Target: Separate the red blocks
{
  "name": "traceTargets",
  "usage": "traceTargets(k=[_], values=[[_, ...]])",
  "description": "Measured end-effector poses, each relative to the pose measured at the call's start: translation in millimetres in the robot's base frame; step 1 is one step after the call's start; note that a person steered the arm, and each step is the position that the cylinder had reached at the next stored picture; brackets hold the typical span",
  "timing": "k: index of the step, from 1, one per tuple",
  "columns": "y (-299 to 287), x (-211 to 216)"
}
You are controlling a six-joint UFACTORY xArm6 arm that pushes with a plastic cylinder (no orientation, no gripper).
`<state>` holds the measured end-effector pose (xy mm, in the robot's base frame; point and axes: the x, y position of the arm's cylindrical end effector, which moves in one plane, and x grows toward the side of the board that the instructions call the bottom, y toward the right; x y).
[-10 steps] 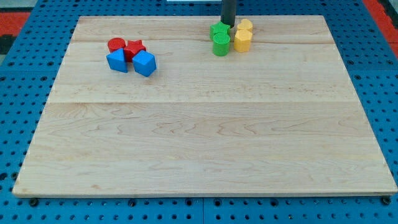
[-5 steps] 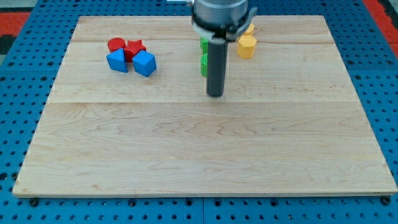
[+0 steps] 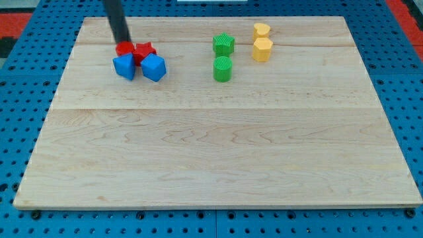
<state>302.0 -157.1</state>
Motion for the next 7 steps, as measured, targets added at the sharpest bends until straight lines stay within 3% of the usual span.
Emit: traceTargets(k=[1,2,3,4,6,7], values=[[2.7,64.2],[-12.1,67.2],[-64.0,55.3],[-96.8,120.4],[-24.5,133.5],[-32.9,133.2]])
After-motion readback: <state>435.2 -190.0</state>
